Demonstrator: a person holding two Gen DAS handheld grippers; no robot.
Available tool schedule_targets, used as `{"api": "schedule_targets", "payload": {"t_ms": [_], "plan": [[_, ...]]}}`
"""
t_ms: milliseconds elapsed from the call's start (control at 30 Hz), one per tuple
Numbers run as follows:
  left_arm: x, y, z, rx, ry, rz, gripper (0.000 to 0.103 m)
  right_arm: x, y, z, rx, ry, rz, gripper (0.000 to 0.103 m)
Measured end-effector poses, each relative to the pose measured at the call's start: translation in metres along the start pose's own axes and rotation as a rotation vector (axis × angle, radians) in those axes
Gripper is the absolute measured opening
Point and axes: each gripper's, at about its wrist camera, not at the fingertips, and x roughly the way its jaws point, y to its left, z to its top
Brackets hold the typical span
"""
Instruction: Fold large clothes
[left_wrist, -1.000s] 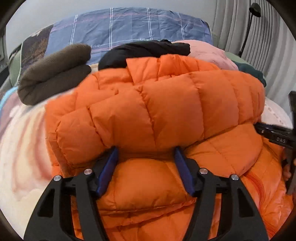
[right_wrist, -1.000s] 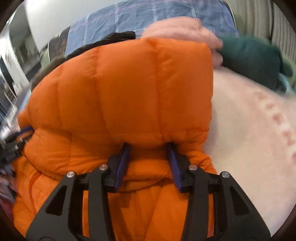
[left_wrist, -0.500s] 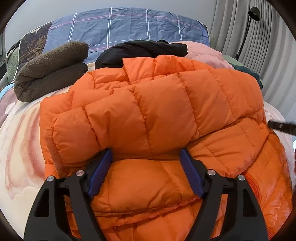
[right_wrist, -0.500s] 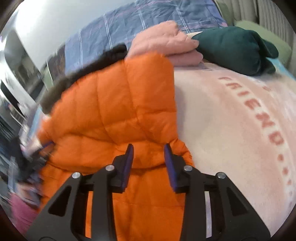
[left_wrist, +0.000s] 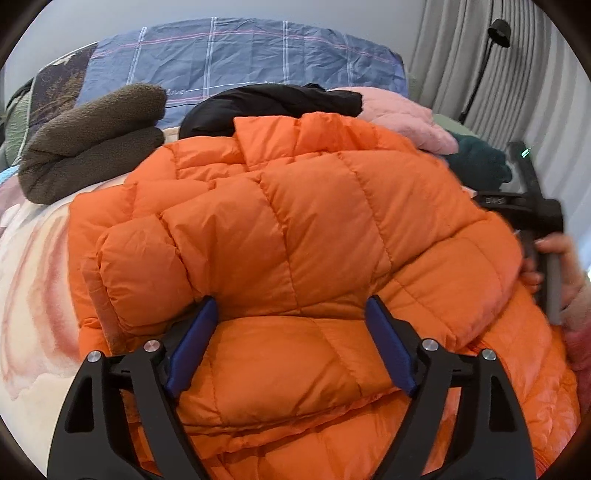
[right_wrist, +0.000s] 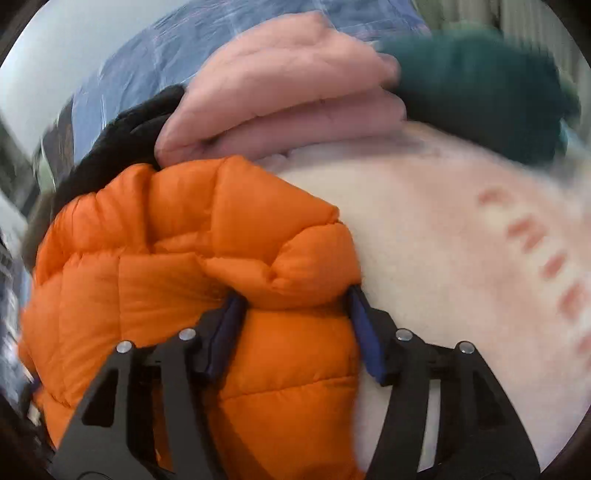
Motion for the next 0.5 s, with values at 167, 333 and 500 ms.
{"api": "schedule_targets", "payload": {"t_ms": [167,333,500], "plan": [[0.0,0.0,0.0,-0.005,0.001,0.002,0.084,-0.025,0.016,-0.006,-0.081,-0.058,-0.085,0.058],[-0.009,0.001,0.002,-0.026,-0.008,0.003,0.084,-0.088,0.009,-0.029,0.027,-0.114,0.072,0.024],[-0.029,-0.002,0.007,-0.023,-0.07,-0.058,0.077,-0.071,0.035,-0.057,-0.199,-0.086,-0.07,0.025]]}}
